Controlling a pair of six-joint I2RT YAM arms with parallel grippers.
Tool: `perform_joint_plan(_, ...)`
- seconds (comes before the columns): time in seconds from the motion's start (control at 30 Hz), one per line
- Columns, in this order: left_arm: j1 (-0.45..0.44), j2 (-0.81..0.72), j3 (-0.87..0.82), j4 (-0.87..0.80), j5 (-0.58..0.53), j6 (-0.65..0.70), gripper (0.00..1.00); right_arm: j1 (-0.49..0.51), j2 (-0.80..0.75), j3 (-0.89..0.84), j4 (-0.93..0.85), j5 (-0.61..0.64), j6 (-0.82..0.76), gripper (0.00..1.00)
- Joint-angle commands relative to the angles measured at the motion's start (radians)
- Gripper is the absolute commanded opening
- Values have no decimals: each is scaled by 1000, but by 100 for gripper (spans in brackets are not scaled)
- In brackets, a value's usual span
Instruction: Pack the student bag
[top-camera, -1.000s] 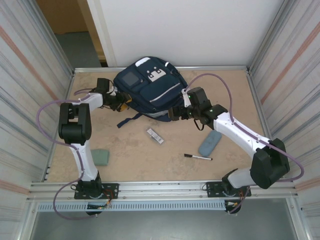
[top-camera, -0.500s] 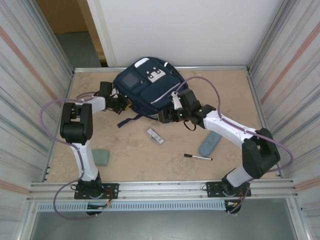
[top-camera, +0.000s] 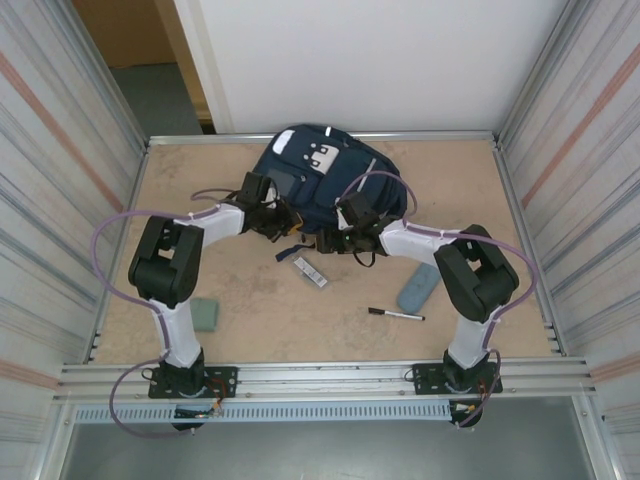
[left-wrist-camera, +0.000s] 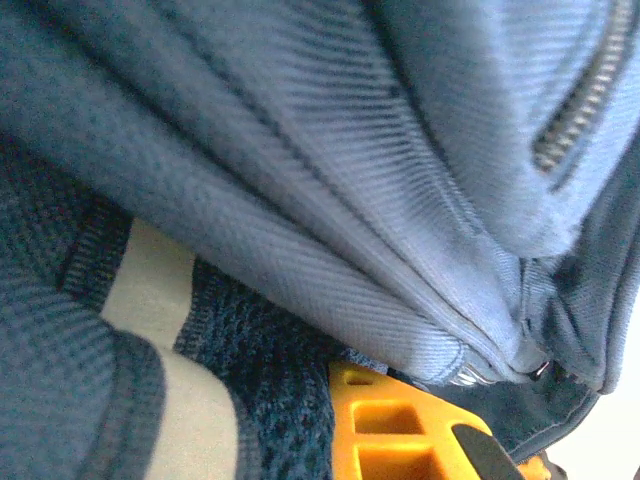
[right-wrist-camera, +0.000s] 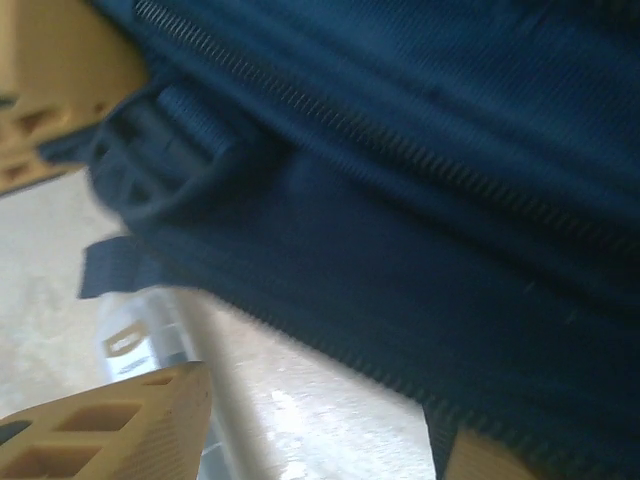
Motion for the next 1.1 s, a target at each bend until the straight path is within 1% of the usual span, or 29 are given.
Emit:
perform_joint_plan(0.0, -18, -67, -59, 82, 75, -126, 0, 9, -42, -23, 58, 47, -122, 58)
perform_joint_plan(0.07, -35, -92, -93, 152, 84, -204, 0, 32, -97, -95, 140, 0, -199, 64)
perform_joint_plan(0.1, -46, -109, -97, 161, 81, -219, 0, 43, -127, -134, 199, -27, -227, 65)
perform_joint_plan(0.13, -61, -126, -88, 157, 76, -223, 0, 64, -161, -179, 254, -19, -247, 65)
perform_joint_plan(0.27, -103, -162, -26, 94, 82, -211, 0, 170, -218, -318, 453, 155, -299, 64)
perform_joint_plan(0.33, -120, -176, -27, 94, 67, -220, 0, 186, -209, -362, 554, 225, -309, 68)
perform_joint_plan(0.4, -127, -175, -29, 88, 46, -219, 0, 183, -176, -351, 577, 282, -292, 71)
perform_joint_plan(0.47, -125, -157, -33, 94, 69, -237, 0, 186, -134, -312, 549, 336, -262, 73)
perform_joint_plan(0.53, -127, -148, -50, 140, 96, -264, 0, 188, -98, -288, 545, 397, -232, 72)
perform_joint_plan(0.6, -135, -146, -64, 162, 91, -283, 0, 193, -76, -268, 546, 458, -217, 72)
perform_joint_plan(0.7, -138, -139, -56, 160, 109, -284, 0, 199, -55, -253, 575, 510, -179, 63)
perform_joint_plan(0.73, -138, -140, -55, 160, 113, -287, 0, 204, -40, -238, 573, 540, -168, 59)
perform_joint_plan(0.8, -144, -153, -63, 159, 96, -287, 0, 211, -18, -203, 536, 617, -143, 55)
perform_joint_plan(0.83, -146, -160, -67, 154, 80, -288, 0, 210, -14, -196, 528, 624, -131, 52)
perform_joint_plan(0.87, -146, -162, -69, 150, 74, -285, 0, 210, -18, -199, 532, 622, -126, 46)
perform_joint_plan(0.97, -144, -166, -82, 159, 67, -291, 0, 211, -32, -243, 604, 559, -132, 28)
perform_joint_plan(1.03, -144, -169, -93, 179, 59, -303, 0, 212, -41, -273, 631, 520, -154, 10)
perform_joint_plan(1.07, -143, -168, -91, 175, 54, -302, 0, 211, -49, -284, 630, 506, -164, 5)
